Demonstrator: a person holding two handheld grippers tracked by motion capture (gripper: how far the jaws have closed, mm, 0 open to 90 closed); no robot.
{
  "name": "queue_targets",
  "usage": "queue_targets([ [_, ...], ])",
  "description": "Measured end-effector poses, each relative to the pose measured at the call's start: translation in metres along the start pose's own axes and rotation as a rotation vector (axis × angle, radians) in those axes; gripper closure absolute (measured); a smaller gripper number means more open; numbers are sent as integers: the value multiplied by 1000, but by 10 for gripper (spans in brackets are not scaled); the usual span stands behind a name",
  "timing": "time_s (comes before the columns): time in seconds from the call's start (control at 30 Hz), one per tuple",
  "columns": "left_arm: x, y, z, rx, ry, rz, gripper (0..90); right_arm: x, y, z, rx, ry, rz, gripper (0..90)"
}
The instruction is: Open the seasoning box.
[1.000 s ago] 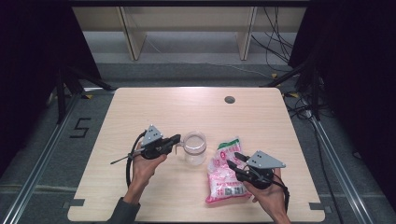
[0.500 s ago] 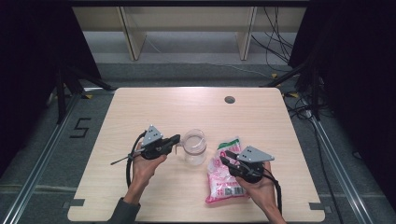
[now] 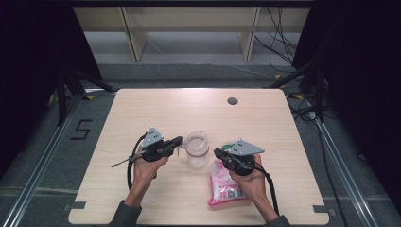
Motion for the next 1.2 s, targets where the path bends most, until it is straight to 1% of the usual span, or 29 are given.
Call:
queue_targets([
  [0.03, 0, 0, 0, 0, 1, -6, 892, 0, 0, 0, -9, -19, 7, 886],
  [0.1, -1, 0, 0, 20, 0, -15, 892, 3, 1, 4, -13, -1, -19, 898],
  [0.13, -1, 0, -1, 24, -8, -2, 891, 3, -2, 5, -5, -2, 11, 900],
  [0.2, -1, 0, -1, 20, -2, -7, 887, 4, -2, 7, 2, 0, 4, 900],
  [0.23, -1, -1, -1, 18, 0, 6, 888, 3, -3, 8, 9, -10, 4, 900],
  [0.33, -1, 0, -1, 15, 1, -7, 884, 4, -4, 9, 14, -8, 12, 900],
  [0.4, -1, 0, 0, 16, 0, -5, 887, 8, -3, 10, -2, 10, 1, 900],
  [0.43, -1, 0, 0, 17, 0, -4, 888, 8, -5, 10, 12, -15, 7, 900],
  [0.47, -1, 0, -1, 17, -1, -4, 886, 9, -5, 13, 10, -3, 5, 900],
  [0.5, -1, 1, 0, 10, 3, -9, 886, 11, -5, 13, 11, -7, -3, 900],
  [0.57, -1, 2, 0, 11, 3, -10, 885, 14, -8, 15, 17, -7, 4, 900],
  [0.6, -1, 2, 0, 9, 5, -12, 883, 16, -7, 17, 12, 6, -13, 900],
  [0.67, -1, 2, 0, 3, 7, -11, 884, 16, -9, 18, 31, -2, -18, 900],
  [0.7, -1, 1, 0, 1, 7, -11, 884, 14, -9, 18, 28, -21, -2, 900],
  [0.73, -1, 1, 0, 1, 4, -12, 885, 13, -8, 19, 26, -26, -16, 900],
  [0.77, -1, 0, -1, -1, 5, -7, 885, 12, -8, 19, 16, -36, 6, 900],
  [0.8, -1, -1, -1, -4, 3, 0, 882, 13, -8, 20, 26, -26, -15, 900],
  [0.83, -1, 0, -1, 0, 0, -4, 878, 14, -7, 20, 17, -14, -15, 900],
  [0.87, -1, 0, -2, 1, -2, -8, 869, 14, -8, 20, 21, -8, -8, 900],
  [0.9, -1, 0, -2, 8, 3, -22, 851, 16, -8, 19, 24, -3, -8, 900],
  [0.93, 1, 0, -3, -3, 11, -18, 830, 16, -8, 18, 16, -1, -6, 900],
  [0.97, 2, 0, -5, 0, 18, -29, 802, 17, -9, 18, 19, -3, -7, 900],
  [1.0, 3, 0, -6, -1, 35, -46, 753, 17, -9, 18, 22, -7, 0, 900],
  [1.03, 5, -1, -10, 4, 43, -48, 691, 17, -9, 18, 22, -9, -1, 900],
  [1.07, 7, -1, -13, 10, 54, -62, 636, 16, -9, 17, 26, -15, -1, 900],
  [1.1, 9, -1, -17, 7, 60, -58, 593, 17, -9, 18, 28, -9, -1, 900],
  [1.13, 9, 0, -21, 15, 57, -61, 550, 18, -9, 18, 28, -8, -7, 900],
  [1.17, 9, 0, -25, 14, 51, -41, 510, 18, -11, 17, 31, -12, 5, 900],
  [1.2, 8, 2, -28, 11, 39, -24, 478, 20, -10, 18, 34, -5, -6, 900],
])
Point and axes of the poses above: each handheld gripper's, and its own axes: z roughly forward along the jaws, x roughly out of its top, y roughly to its right, the point moved 7 cm from there along z, roughly forward along the jaws, and after that the axes turned 7 degrees about -x, right-handed, at the moved point
